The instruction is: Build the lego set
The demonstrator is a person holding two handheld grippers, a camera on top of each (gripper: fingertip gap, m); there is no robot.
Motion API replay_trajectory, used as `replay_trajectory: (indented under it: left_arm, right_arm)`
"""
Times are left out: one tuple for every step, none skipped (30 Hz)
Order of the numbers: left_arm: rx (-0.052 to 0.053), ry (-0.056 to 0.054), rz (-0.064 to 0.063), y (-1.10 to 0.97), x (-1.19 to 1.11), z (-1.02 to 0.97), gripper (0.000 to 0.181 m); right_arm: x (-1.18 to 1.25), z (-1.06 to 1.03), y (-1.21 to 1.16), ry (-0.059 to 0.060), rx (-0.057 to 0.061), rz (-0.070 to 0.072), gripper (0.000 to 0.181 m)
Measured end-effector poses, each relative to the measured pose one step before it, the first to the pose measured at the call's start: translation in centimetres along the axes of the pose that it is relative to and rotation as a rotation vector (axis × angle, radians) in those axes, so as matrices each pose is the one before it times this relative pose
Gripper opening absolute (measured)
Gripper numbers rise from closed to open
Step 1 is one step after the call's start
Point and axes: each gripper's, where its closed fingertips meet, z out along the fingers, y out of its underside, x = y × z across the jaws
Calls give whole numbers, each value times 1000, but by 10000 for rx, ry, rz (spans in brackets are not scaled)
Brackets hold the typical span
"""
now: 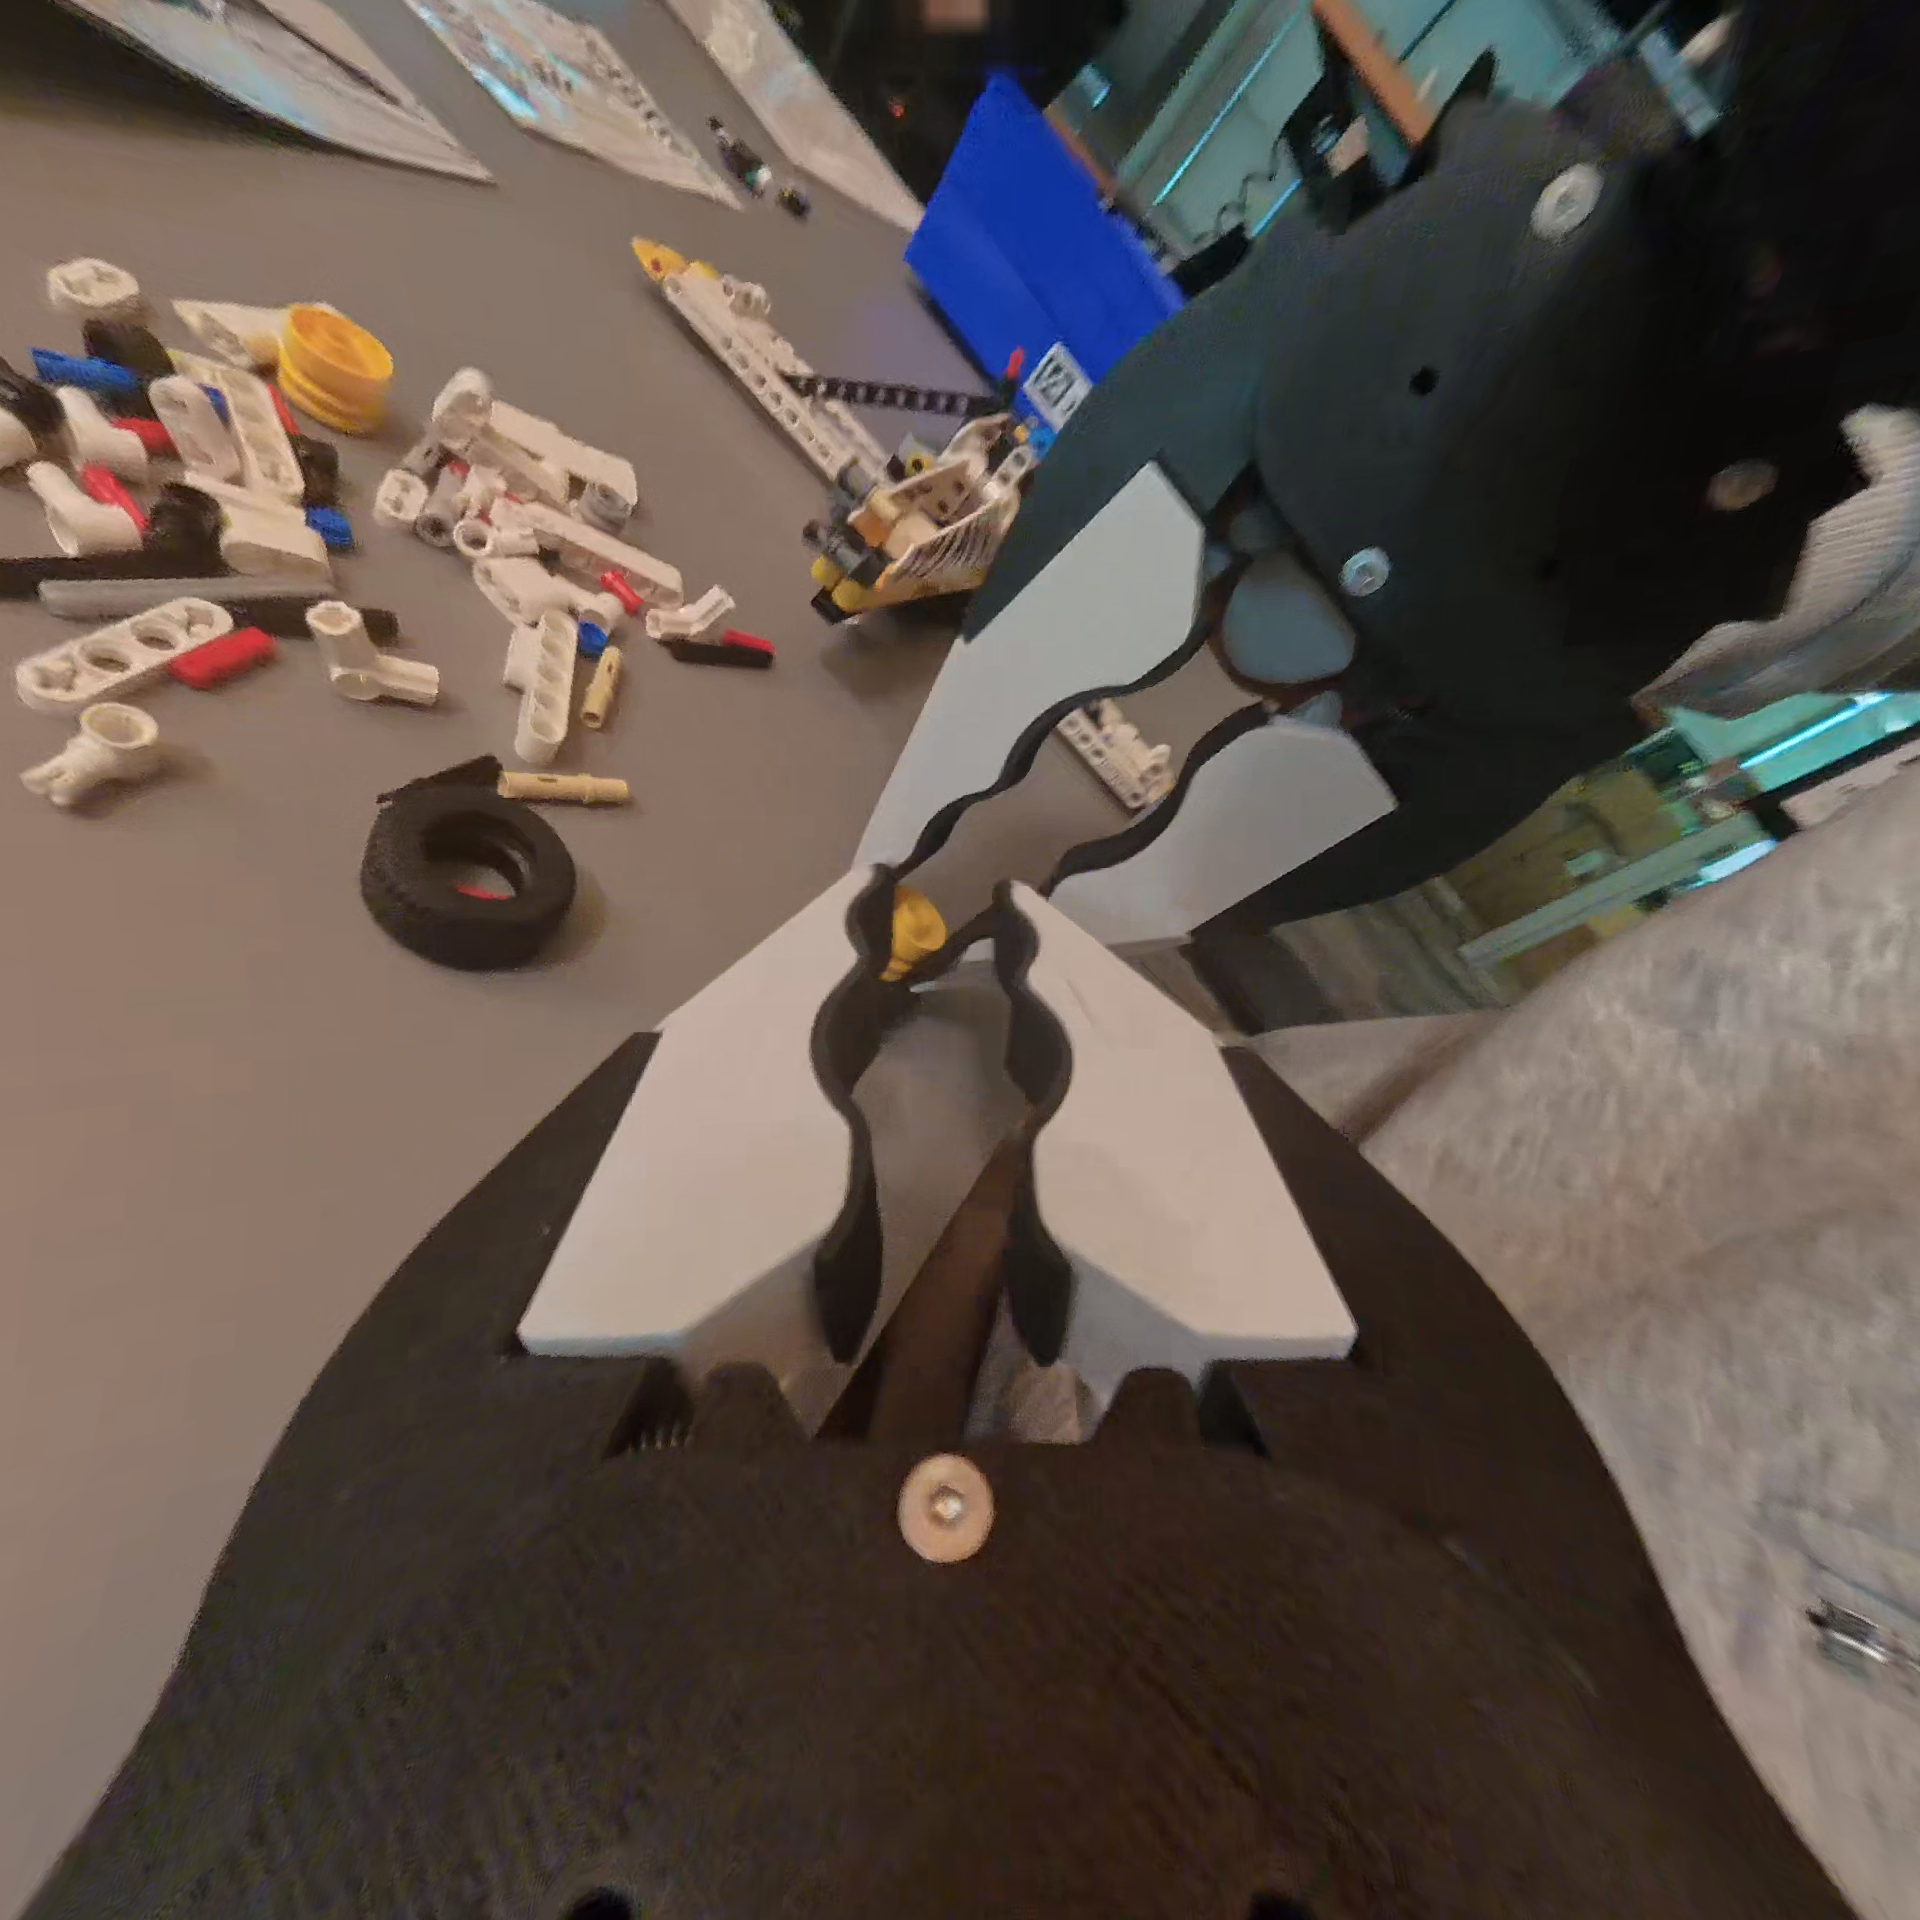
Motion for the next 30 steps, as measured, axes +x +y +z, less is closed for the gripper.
replay_trajectory:
  left_arm:
    - [-200,-333,110,313,-375,189,13]
    - [-147,-235,15,213,-341,103,12]
    - [-92,-74,-55,134,-195,82,11]
    - [-106,19,-112,184,-115,136,11]
    - [-172,94,-128,308,-30,221,11]
    - [-95,166,-93,193,67,204,10]
    - [-34,87,-78,76,-43,150,8]
    - [-130,46,-7,190,-58,150,7]
    - [22,21,-22,-71,-41,22,6]
    - [-27,8,4,-27,-1,6,6]
    - [0,-18,48,-34,-12,-20,5]
    - [18,-30,59,-10,-2,-11,5]
    - [29,-25,42,-9,-11,-3,5]
    - [21,0,15,-1,-8,-9,5]
    - [17,25,-17,-4,-12,9,5]
    - [16,31,-23,-17,1,5,5]
    - [4,20,-6,6,-6,-7,5]
    - [9,8,7,-1,-4,-9,5]
    - [13,2,2,-16,0,0,5]
    - [13,-2,5,-18,8,6,5]
    - [-2,-3,6,3,-8,-2,5]
    - [4,4,-4,3,0,-3,5]
    - [4,9,-9,4,-3,-1,5]
    - [-3,15,-20,14,-1,-2,5]
    - [2,12,-16,17,-3,-8,5]
    - [-6,6,-7,11,-2,-11,5]
    - [-9,2,-8,23,0,-13,5]
    - [-4,2,-4,2,11,-16,5]
    - [-3,4,2,-10,3,-5,5]
    - [-16,13,-32,20,15,4,4]
  right_arm:
    - [-1,-3,-7,45,89,-41,17]
    - [4,-4,-18,38,83,-25,17]
    - [4,-6,-11,18,80,11,17]
    - [3,-5,-12,4,80,30,17]
    - [3,2,-5,6,78,22,17]
    - [7,-11,-12,18,73,4,17]
    - [0,-8,-14,24,58,-2,17]
    - [9,0,2,16,30,-2,17]
    - [9,-15,-24,5,27,-6,17]
    - [13,-10,-9,-17,20,-25,17]
    - [26,-6,-18,-51,14,15,17]
    - [21,-14,-4,-82,-5,61,17]
    - [7,-6,-9,-88,-10,76,17]
    - [4,-14,1,-58,10,55,17]
    - [39,-19,-6,16,27,28,17]
    - [138,-31,-30,132,47,-44,21]
    - [127,-84,-62,152,66,-115,26]
    - [27,-146,-104,88,72,-127,31]
    - [36,-187,-129,72,82,-89,32]
    - [-27,-201,-147,9,80,-66,32]
    - [-33,-165,-87,-21,35,-43,29]
    - [19,-131,3,-6,-19,-23,25]
    - [0,-61,87,-30,-57,-22,21]
    - [-88,2,48,-89,-23,-4,19]
    - [-133,62,18,-117,8,31,16]
    - [-77,114,42,-77,-6,38,16]
    - [-25,115,32,-44,-6,-19,16]
    - [-12,45,-7,-44,4,-63,16]
    - [-14,7,-11,-48,-17,-94,16]
    - [-22,0,22,-40,-40,-110,16]
